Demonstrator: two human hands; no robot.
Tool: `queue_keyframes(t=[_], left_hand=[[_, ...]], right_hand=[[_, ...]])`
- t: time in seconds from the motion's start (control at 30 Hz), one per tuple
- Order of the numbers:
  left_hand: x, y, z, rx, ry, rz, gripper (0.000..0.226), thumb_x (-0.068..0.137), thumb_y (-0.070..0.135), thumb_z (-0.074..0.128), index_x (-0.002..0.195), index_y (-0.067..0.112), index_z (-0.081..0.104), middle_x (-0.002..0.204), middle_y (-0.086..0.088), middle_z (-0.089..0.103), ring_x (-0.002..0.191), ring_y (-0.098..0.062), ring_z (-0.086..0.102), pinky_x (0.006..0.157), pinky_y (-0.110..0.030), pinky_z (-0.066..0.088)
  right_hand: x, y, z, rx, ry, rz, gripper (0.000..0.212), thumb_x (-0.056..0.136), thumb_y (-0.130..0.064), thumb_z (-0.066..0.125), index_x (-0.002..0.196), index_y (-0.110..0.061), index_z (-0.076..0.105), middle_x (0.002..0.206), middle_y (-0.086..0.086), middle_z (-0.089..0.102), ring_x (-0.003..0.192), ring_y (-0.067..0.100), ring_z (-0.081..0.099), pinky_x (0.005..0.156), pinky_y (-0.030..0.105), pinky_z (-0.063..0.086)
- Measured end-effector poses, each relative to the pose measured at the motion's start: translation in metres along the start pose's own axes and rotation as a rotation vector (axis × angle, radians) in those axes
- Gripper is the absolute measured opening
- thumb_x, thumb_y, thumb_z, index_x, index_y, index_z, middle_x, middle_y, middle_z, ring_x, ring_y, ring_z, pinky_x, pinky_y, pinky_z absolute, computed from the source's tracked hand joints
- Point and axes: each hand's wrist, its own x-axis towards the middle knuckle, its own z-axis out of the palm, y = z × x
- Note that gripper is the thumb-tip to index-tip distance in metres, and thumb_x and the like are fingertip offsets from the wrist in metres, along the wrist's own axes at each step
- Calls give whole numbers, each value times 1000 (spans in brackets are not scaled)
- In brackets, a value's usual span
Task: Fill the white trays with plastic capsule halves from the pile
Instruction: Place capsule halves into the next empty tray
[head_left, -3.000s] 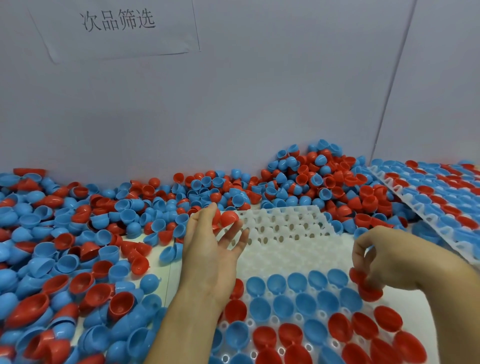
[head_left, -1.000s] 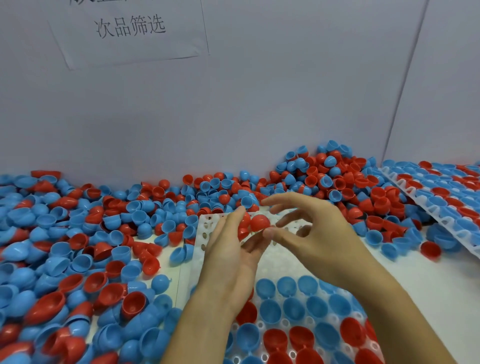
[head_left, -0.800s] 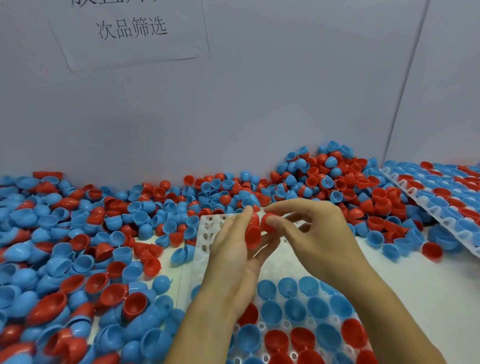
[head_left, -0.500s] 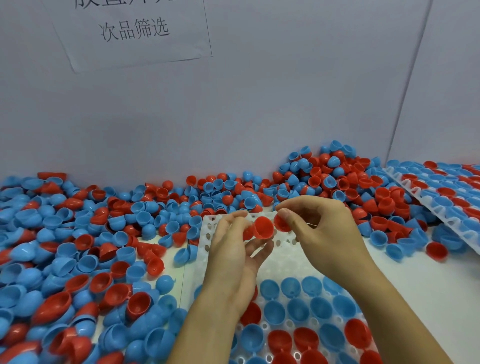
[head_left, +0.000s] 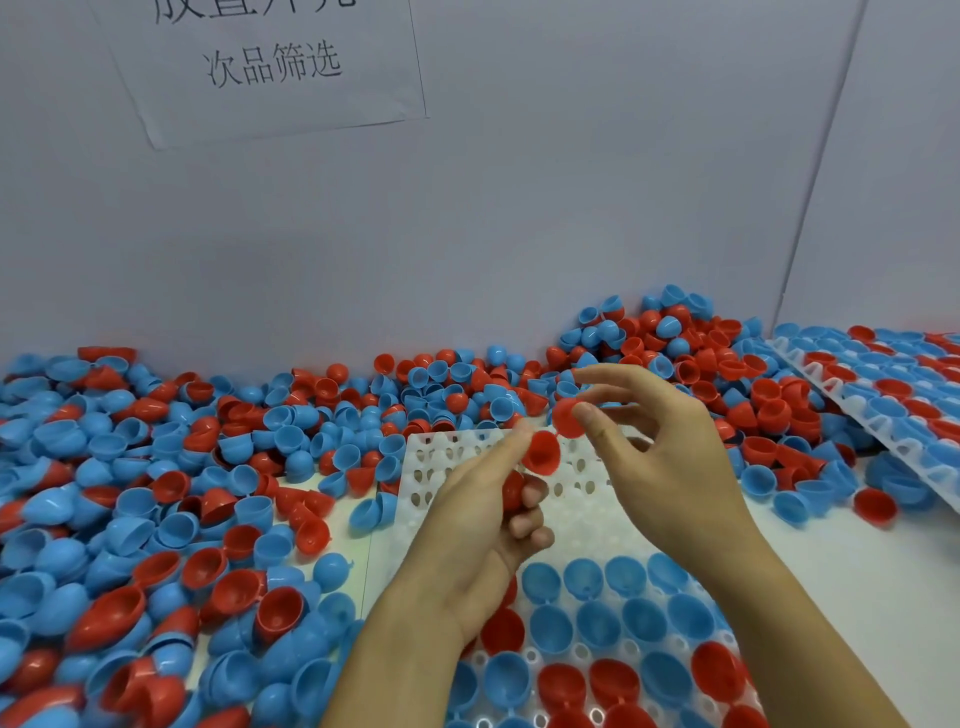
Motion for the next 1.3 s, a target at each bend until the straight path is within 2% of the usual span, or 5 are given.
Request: queue_keyframes(t=[0.37, 0.67, 0.97, 1.13, 1.3], left_hand=[[-1, -2, 0, 215, -53, 96, 25, 76, 49, 74, 78, 24, 78, 62, 3, 46, 50, -8, 39, 52, -23, 45], [-3, 18, -13, -44, 201, 197, 23, 98, 12, 44, 109, 3, 61, 69, -3, 45, 53, -11, 39, 45, -22, 39], [-8, 46, -65, -244, 378, 405, 25, 99, 1, 41, 114, 3, 61, 75, -1, 54, 65, -9, 53, 58, -21, 43], [-13, 52, -83, -274, 447, 429, 30, 98, 2, 43, 122, 2, 61, 84, -4, 56, 69, -12, 55, 63, -21, 44], [-15, 54, -87, -281, 475, 444, 30, 98, 5, 49, 125, 3, 63, 90, -5, 61, 72, -14, 59, 67, -23, 46]], right_hand=[[-4, -1, 6, -118, -119, -25, 21, 83, -8, 75, 92, -27, 77, 74, -17, 67, 72, 4, 61, 62, 9, 46], [26, 18, -58, -401, 100, 176, 13, 89, -12, 71, 100, -19, 75, 76, -21, 61, 67, -1, 62, 50, 9, 43], [36, 45, -77, -923, -525, 414, 12, 87, -10, 73, 95, -17, 78, 77, -11, 65, 70, 7, 64, 53, 16, 49], [35, 50, -67, -1090, -649, 437, 20, 83, 1, 66, 92, -16, 74, 85, -3, 68, 79, 15, 66, 75, 34, 61], [34, 48, -67, -1097, -677, 435, 21, 85, -1, 68, 97, -17, 74, 93, -2, 70, 83, 14, 66, 78, 31, 61]])
